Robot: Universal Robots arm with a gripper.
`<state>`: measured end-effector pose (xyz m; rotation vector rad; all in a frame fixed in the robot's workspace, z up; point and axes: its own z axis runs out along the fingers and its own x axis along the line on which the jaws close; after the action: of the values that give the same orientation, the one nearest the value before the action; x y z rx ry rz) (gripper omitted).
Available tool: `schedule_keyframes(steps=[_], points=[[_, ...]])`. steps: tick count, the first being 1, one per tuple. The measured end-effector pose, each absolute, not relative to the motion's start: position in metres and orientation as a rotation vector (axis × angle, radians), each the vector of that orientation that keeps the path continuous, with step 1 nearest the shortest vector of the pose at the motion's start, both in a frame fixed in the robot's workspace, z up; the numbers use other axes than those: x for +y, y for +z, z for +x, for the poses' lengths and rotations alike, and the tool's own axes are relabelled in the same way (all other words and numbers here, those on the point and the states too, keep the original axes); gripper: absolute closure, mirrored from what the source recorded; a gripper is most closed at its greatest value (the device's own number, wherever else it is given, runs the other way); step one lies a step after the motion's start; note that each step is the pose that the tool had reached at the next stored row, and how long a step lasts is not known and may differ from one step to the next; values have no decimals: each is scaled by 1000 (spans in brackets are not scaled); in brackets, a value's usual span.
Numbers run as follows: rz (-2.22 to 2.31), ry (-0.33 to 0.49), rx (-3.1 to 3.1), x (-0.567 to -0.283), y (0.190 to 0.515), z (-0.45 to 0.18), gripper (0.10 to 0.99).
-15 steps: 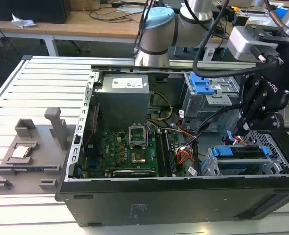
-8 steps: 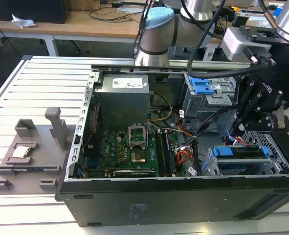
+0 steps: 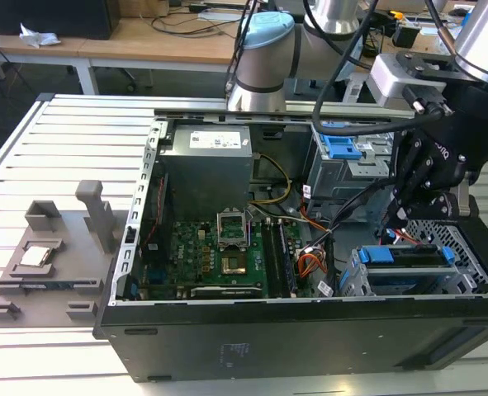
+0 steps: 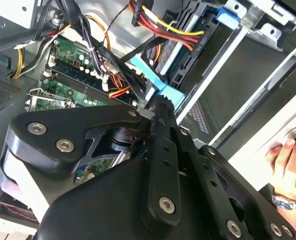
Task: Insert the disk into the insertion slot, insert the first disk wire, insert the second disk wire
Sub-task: 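Insert the second disk wire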
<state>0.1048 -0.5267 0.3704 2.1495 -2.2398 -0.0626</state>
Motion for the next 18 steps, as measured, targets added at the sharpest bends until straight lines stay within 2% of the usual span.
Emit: schedule_keyframes(steps=[8,11,13,14,18], points=[[2149,-62,-2239,-525,369,110,973],[2149,-61,-2239,-525,369,110,792],[2149,-61,-2239,-525,369,110,792],[2149,-61,-2239,-525,369,110,725],[2135,-62,-2253,-525,369,110,725]])
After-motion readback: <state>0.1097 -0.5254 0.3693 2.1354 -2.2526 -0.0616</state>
